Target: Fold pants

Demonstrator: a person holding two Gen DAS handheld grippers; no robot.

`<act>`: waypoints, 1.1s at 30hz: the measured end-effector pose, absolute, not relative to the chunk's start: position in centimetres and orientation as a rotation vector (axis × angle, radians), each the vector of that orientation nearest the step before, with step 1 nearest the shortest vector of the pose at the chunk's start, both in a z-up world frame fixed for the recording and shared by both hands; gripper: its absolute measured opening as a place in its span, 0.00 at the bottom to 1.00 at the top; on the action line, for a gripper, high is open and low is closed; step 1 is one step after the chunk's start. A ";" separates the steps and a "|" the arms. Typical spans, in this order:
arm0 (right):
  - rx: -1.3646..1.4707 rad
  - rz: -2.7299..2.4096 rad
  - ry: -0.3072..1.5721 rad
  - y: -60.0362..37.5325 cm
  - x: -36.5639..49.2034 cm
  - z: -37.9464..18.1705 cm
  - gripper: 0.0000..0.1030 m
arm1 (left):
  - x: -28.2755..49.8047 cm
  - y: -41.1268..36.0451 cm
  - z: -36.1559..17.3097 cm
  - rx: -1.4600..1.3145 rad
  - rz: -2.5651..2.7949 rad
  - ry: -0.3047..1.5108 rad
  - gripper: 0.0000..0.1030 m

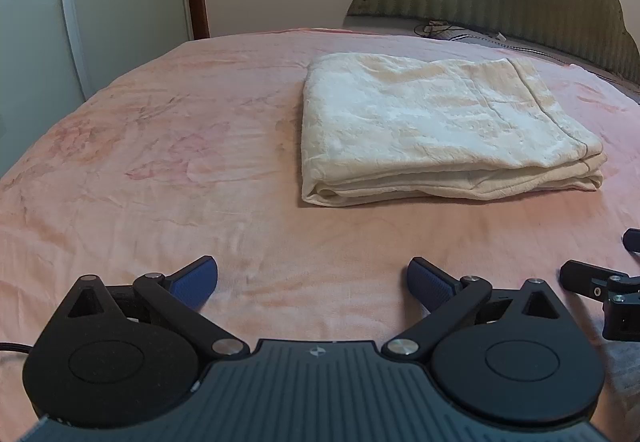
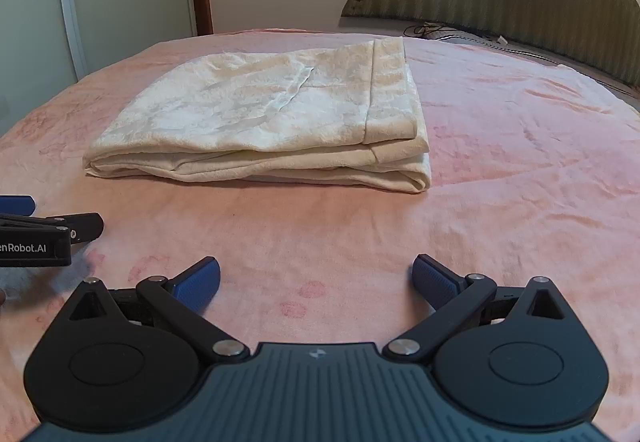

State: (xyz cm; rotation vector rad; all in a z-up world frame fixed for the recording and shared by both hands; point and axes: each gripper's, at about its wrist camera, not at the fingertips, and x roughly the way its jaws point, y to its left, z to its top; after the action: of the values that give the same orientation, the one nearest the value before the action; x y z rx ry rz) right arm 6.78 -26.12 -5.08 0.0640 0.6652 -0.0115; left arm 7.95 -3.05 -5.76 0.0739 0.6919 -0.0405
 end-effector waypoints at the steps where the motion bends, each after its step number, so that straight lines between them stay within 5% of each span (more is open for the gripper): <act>1: 0.064 -0.011 0.665 -26.1 6.8 -5.1 1.00 | 8.0 -3.0 -5.8 0.071 -0.041 0.692 1.00; 33: 0.067 -0.032 0.665 -25.9 6.9 -5.1 1.00 | 7.6 -3.0 -6.0 0.057 -0.056 0.679 1.00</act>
State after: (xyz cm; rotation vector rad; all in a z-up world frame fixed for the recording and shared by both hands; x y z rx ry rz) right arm 6.91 -25.94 -5.13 0.0668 0.6649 -0.0323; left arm 7.56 -3.02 -6.02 0.0575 0.6792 -0.0555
